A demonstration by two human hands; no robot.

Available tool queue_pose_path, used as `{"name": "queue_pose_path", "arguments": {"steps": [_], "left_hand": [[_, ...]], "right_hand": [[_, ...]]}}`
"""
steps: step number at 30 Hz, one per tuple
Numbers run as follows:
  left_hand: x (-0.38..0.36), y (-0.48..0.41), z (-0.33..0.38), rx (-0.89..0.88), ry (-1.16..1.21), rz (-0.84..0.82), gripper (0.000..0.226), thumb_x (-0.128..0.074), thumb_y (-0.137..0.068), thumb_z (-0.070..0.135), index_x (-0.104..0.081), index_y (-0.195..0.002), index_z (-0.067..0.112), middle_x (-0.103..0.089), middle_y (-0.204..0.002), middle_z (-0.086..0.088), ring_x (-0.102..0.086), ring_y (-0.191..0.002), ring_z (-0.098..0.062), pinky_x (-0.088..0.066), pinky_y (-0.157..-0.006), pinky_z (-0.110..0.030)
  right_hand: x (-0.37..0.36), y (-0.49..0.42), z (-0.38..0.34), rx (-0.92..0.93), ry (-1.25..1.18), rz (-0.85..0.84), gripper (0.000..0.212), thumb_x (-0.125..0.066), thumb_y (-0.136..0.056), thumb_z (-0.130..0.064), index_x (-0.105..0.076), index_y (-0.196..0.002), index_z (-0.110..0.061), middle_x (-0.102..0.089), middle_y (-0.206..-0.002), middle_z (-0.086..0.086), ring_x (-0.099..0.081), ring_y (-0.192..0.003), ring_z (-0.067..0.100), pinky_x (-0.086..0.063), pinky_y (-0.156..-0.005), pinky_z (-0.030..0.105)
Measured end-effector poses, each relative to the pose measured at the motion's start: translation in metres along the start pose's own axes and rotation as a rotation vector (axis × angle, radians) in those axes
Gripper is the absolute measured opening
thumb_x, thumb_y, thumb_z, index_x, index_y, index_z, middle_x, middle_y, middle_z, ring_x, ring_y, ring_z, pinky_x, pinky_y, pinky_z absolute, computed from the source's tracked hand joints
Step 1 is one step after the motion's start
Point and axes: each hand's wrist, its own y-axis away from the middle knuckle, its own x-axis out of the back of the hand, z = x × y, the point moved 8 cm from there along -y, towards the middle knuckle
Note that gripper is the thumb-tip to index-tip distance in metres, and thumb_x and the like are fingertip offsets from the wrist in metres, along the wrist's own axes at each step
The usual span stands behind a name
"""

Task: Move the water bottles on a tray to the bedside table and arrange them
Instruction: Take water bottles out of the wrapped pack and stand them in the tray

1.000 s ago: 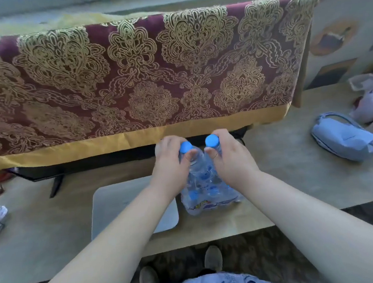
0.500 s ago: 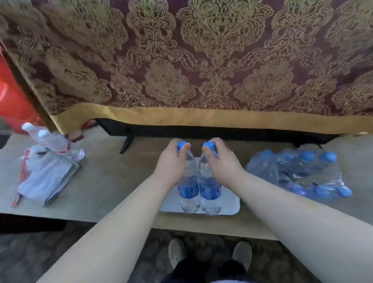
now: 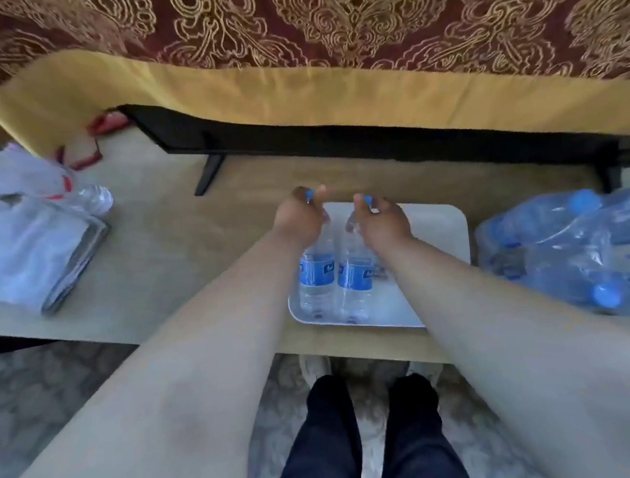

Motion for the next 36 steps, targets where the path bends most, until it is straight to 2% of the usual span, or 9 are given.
{"name": "queue_pose_path", "arguments": {"steps": [2, 7, 13, 16, 20, 23, 30, 33, 36], "left_hand": [[-0.005, -0.003, -0.004, -0.006, -0.022, -0.008, 0.047, -0.047, -0.102, 0.047, -0.053, -0.127, 0.007, -0.071, -0.107, -0.009, -0.067, -0.098, -0.029, -0.054, -0.082, -0.038], [-0.013, 0.015, -0.017, 0.027, 0.016, -0.040, 0.044, -0.057, -0.095, 0.041, -0.052, -0.128, 0.014, -0.068, -0.110, -0.009, -0.066, -0.093, -0.030, -0.054, -0.075, -0.035], [-0.005, 0.068, -0.004, -0.012, -0.066, 0.119, 0.048, -0.054, -0.094, 0.038, -0.043, -0.140, 0.027, -0.055, -0.133, 0.002, -0.065, -0.089, -0.024, -0.054, -0.064, -0.032], [-0.019, 0.094, 0.030, -0.063, -0.041, 0.107, 0.047, -0.056, -0.094, 0.037, -0.047, -0.139, 0.028, -0.055, -0.131, 0.001, -0.068, -0.085, -0.022, -0.058, -0.070, -0.036], [-0.061, 0.127, 0.115, -0.248, -0.029, 0.090, 0.042, -0.062, -0.093, 0.032, -0.057, -0.133, 0.018, -0.061, -0.129, -0.005, -0.060, -0.115, -0.023, -0.041, -0.084, -0.025], [-0.098, 0.155, 0.199, -0.439, -0.075, 0.044, 0.041, -0.062, -0.093, 0.033, -0.060, -0.130, 0.016, -0.065, -0.124, -0.008, -0.061, -0.112, -0.026, -0.046, -0.086, -0.029], [-0.185, 0.235, 0.335, -0.894, -0.337, 0.007, 0.015, -0.058, -0.091, 0.029, -0.066, -0.102, 0.023, -0.068, -0.096, 0.001, -0.064, -0.088, -0.025, -0.051, -0.072, -0.034], [-0.219, 0.228, 0.346, -0.855, -0.640, 0.026, 0.016, -0.054, -0.092, 0.029, -0.062, -0.104, 0.022, -0.064, -0.105, -0.001, -0.064, -0.093, -0.028, -0.042, -0.068, -0.035], [-0.237, 0.213, 0.345, -0.736, -0.854, 0.045, 0.044, -0.058, -0.091, 0.024, -0.054, -0.135, 0.022, -0.056, -0.130, -0.001, -0.062, -0.107, -0.030, -0.045, -0.085, -0.042]], "right_hand": [[-0.010, -0.003, 0.004, -0.026, 0.025, -0.034, 0.055, -0.049, -0.093, -0.062, -0.063, -0.128, -0.022, -0.069, -0.124, -0.001, -0.065, -0.110, 0.027, -0.053, -0.097, 0.041], [-0.016, 0.009, 0.007, 0.005, 0.019, -0.093, 0.032, -0.051, -0.099, -0.039, -0.060, -0.126, -0.023, -0.063, -0.133, 0.005, -0.061, -0.115, 0.025, -0.048, -0.098, 0.034], [0.028, 0.055, 0.018, -0.009, -0.014, -0.168, 0.044, -0.048, -0.101, -0.031, -0.050, -0.144, -0.019, -0.054, -0.145, 0.004, -0.056, -0.124, 0.025, -0.051, -0.099, 0.043], [0.083, 0.075, 0.017, 0.061, -0.024, -0.106, 0.034, -0.048, -0.102, -0.027, -0.059, -0.133, -0.019, -0.062, -0.131, 0.000, -0.061, -0.112, 0.020, -0.049, -0.084, 0.026], [0.182, 0.097, 0.009, 0.151, -0.046, 0.031, 0.020, -0.049, -0.100, -0.030, -0.067, -0.109, -0.028, -0.068, -0.099, -0.013, -0.061, -0.081, 0.004, -0.042, -0.056, 0.009], [0.268, 0.112, 0.000, 0.293, 0.032, 0.205, 0.014, -0.053, -0.099, -0.030, -0.066, -0.100, -0.028, -0.061, -0.081, -0.021, -0.054, -0.072, -0.001, -0.038, -0.062, 0.008], [0.403, 0.096, 0.066, 0.179, 0.333, 0.414, 0.014, -0.054, -0.091, -0.023, -0.066, -0.085, -0.019, -0.066, -0.074, 0.007, -0.064, -0.076, 0.033, -0.042, -0.058, 0.029], [0.410, 0.076, 0.085, 0.134, 0.420, 0.337, 0.022, -0.055, -0.091, -0.028, -0.065, -0.110, -0.024, -0.071, -0.092, 0.011, -0.068, -0.087, 0.036, -0.050, -0.066, 0.032], [0.407, 0.055, 0.093, 0.126, 0.480, 0.281, 0.046, -0.057, -0.091, -0.038, -0.044, -0.134, -0.027, -0.070, -0.099, 0.009, -0.068, -0.092, 0.034, -0.051, -0.067, 0.035]]}}
